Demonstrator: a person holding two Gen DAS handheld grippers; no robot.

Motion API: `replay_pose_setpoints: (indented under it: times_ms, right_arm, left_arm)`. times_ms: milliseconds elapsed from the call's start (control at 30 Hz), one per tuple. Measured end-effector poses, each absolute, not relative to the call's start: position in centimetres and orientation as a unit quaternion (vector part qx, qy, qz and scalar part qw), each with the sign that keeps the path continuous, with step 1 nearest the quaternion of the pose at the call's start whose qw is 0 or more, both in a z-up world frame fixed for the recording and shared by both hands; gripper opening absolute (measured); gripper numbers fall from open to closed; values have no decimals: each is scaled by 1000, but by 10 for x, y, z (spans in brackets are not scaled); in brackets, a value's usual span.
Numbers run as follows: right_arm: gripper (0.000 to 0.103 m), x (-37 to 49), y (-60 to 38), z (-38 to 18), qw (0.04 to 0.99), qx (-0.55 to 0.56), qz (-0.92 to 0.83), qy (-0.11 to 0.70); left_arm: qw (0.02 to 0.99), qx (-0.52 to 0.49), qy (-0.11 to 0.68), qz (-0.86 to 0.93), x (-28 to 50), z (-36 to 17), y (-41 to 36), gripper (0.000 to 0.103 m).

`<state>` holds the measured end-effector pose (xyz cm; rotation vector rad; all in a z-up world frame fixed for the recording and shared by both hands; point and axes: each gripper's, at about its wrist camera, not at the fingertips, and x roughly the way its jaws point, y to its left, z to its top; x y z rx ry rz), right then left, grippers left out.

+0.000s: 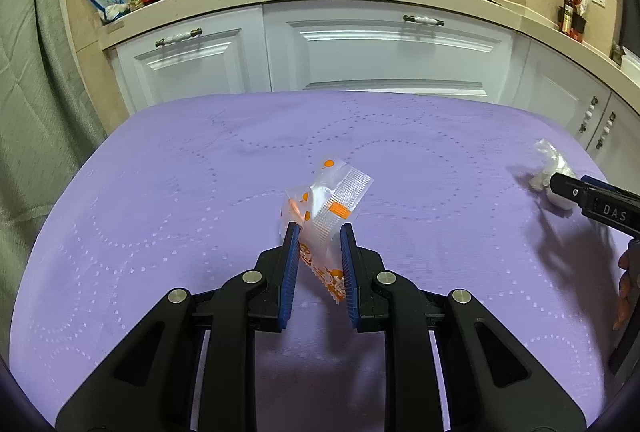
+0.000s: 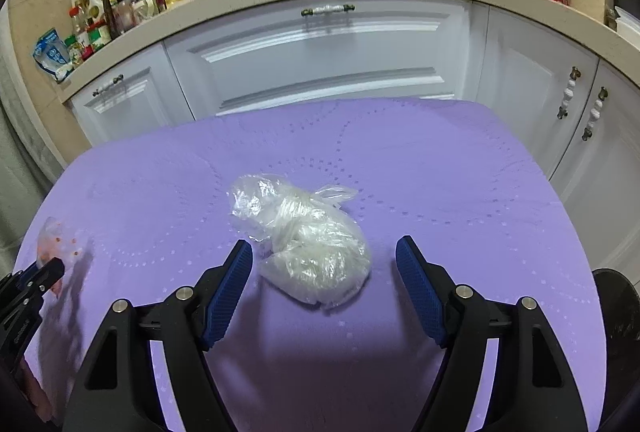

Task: Collect trash
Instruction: 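Move the right gripper to the clear bag of white items and grasp it, then carry the white-item bag and orange-printed bag over the black bin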

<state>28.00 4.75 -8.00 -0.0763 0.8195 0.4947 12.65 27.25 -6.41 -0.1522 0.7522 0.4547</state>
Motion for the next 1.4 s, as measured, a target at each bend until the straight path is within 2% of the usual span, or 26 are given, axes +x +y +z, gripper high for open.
replay_pose_setpoints:
  times_ms: [100,167,233,767,1400]
  right_arm:
    - [71,282,50,-85,881,-43,239,406]
    - [57,283,49,-87,877,-41,245,412]
    - [55,282,49,-87,877,-41,245,410]
    - [54,247,4,-78,891,-20,227,393]
    - [54,188,-117,-61,921,24,148,360]
  left_arm:
    - [902,-76,363,222,127,-64,276,20]
    - [902,-77,363,222,127,-65,276,20]
    - [902,-77,364,220,128,-65,275,20]
    - [910,-70,361,193,127,-61,245,20]
    - [934,-38,345,89,123,-40,121,20]
